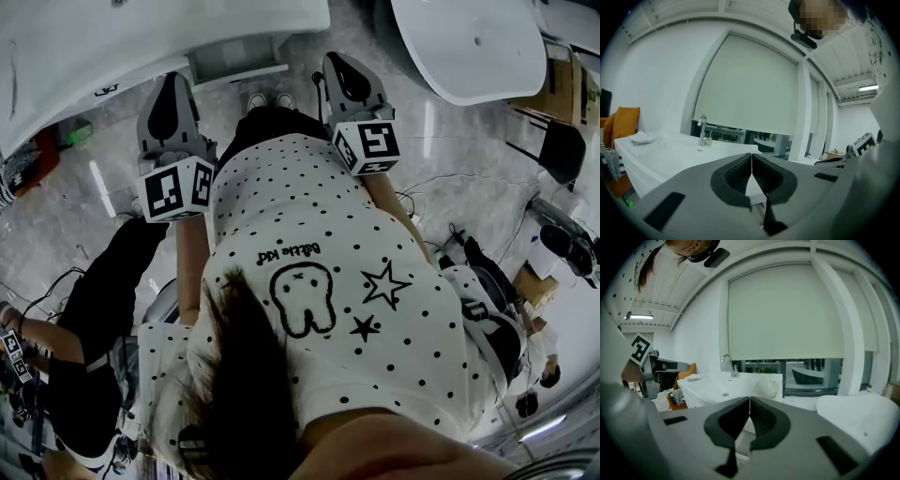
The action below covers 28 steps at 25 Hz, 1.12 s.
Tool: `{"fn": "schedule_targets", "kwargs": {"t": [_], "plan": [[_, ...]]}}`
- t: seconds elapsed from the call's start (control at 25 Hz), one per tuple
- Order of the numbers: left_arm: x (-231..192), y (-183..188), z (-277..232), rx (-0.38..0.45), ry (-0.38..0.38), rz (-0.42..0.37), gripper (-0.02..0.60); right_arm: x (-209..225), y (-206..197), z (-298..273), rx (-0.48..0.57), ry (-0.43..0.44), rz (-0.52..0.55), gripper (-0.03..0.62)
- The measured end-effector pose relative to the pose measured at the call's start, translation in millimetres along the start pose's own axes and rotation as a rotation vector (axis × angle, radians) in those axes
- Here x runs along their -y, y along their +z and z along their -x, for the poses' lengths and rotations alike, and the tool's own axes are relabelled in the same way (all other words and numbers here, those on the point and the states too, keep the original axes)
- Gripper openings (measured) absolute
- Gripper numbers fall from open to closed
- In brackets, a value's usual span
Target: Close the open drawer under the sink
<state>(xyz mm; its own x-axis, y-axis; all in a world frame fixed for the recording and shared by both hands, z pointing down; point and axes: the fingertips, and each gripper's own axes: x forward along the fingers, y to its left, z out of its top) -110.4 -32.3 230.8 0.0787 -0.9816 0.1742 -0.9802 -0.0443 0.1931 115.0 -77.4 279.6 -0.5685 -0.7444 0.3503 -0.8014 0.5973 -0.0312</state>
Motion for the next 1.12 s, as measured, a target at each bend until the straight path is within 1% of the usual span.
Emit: {"fn": "schedule_targets", "kwargs": {"t": [0.48,0.72,0.88,1.0,1.12], "plan": [[-2.2,-2.7,-0.8,-0.023,-0.003,-0.015,0.009,-1.6,-0.3,-2.3,0.004,-0.007,0.0,0.015],[-5.8,-14.3,1.7,-0.051,0.006,-0.033,0.008,-2.0,1.1,-0.2,0.001,-0.006,0.001,0.015],[-12.5,-37.3,3.4,-0.109,0.026,-0.051,0.009,-1.4,-0.5,0.5,-0.011,-0.004,0.0,0.015],[-20.3,-65.3,4.1,-0.18,0.035,-0.06,0.009,-2.4,-4.9,0.4,-0.032,-0.005,-0.004,0.015],[-24.1,-92.3,4.7,-0.247,0.04,-0.066,0.009,-8.3,-6.4,0.6,-0.047,0.01,0.022,0.015]]}}
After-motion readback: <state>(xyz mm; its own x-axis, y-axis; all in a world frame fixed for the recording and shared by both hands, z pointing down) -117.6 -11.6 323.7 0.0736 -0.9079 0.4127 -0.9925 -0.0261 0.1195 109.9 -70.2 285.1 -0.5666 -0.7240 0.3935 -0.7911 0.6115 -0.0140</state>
